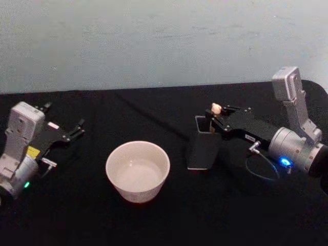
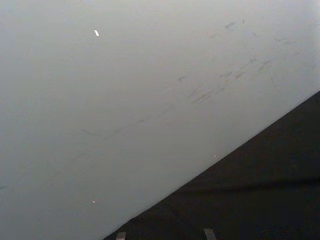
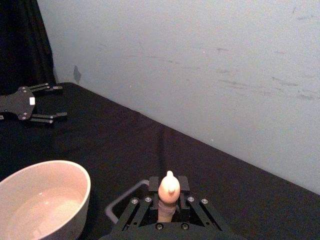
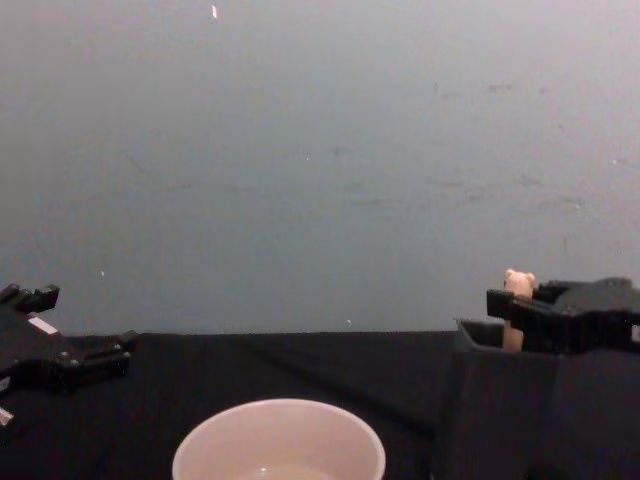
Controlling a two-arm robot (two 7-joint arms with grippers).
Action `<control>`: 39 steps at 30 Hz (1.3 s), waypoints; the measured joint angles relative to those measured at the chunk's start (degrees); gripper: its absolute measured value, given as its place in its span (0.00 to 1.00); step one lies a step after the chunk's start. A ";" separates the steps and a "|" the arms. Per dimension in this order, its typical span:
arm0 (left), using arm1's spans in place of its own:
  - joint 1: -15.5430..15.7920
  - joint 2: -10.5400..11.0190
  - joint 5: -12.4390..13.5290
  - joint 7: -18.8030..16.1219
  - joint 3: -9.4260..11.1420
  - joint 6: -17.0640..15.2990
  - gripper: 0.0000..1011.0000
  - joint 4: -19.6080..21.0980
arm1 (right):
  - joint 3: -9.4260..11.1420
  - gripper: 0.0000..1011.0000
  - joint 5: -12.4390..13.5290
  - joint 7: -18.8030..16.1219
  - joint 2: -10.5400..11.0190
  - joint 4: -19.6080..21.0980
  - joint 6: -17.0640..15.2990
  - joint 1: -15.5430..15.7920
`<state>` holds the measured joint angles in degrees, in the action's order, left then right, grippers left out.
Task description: Pick up the stirring spoon with one hand, stir inside the cup, then place it back in its original position.
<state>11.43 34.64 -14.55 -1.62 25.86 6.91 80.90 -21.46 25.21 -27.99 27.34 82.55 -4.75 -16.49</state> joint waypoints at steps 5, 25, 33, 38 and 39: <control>0.00 0.00 0.00 0.00 0.00 0.00 0.99 0.00 | 0.39 0.22 0.63 0.51 0.25 1.14 -0.52 0.17; 0.00 0.00 0.00 0.00 0.00 0.00 0.99 0.00 | 2.94 0.22 5.86 0.89 1.35 5.35 -1.39 0.67; 0.00 0.00 0.00 0.00 0.00 0.00 0.99 0.00 | 3.49 0.22 7.75 0.70 2.27 6.83 -0.72 0.74; 0.00 0.00 0.00 0.00 0.00 0.00 0.99 0.00 | 3.62 0.22 8.61 0.51 2.78 7.37 -0.08 0.57; 0.00 0.00 0.00 0.00 0.00 0.00 0.99 0.00 | 3.63 0.22 8.72 0.48 2.83 7.43 0.00 0.53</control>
<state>11.43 34.65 -14.55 -1.62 25.87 6.91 80.90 -17.83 33.93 -27.51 30.17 89.98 -4.74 -15.97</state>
